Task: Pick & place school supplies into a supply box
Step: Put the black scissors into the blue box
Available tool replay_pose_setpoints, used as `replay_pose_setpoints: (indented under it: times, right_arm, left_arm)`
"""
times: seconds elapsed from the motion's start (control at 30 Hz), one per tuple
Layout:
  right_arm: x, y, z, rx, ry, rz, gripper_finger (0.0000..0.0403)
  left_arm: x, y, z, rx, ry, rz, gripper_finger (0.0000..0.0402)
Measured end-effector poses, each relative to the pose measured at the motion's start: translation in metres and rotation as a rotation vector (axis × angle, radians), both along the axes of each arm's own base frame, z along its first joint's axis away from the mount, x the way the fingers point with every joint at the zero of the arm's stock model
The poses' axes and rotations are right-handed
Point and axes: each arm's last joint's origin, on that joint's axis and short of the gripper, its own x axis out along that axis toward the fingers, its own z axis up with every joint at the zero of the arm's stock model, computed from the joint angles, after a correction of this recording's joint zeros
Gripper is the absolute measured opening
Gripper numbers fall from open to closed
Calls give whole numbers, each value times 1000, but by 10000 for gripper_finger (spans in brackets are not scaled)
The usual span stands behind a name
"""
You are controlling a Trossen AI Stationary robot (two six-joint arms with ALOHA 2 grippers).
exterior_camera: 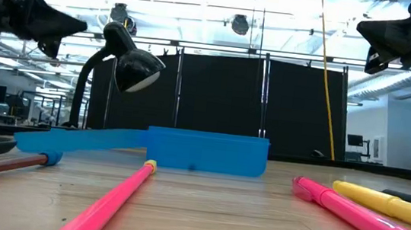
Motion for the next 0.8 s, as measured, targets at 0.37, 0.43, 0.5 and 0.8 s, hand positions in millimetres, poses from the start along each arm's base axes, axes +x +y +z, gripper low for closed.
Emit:
replay_pose_setpoints:
  times: [0.37, 0.43, 0.5, 0.8]
  right_arm:
    - [0, 0, 0, -132, -5, -30, 0]
    - [0, 0, 0, -167, -6, -38, 0]
    - [0, 0, 0, -192, -7, -43, 0]
    - [0, 0, -1, -227, -3, -50, 0]
  left_arm:
    - [8, -10, 43, -210, -40, 122, 4]
    - [17, -17, 57, -214, 28, 162, 5]
    - [31, -28, 67, -223, 157, 226, 3]
    - [109, -100, 79, -463, 756, 549, 3]
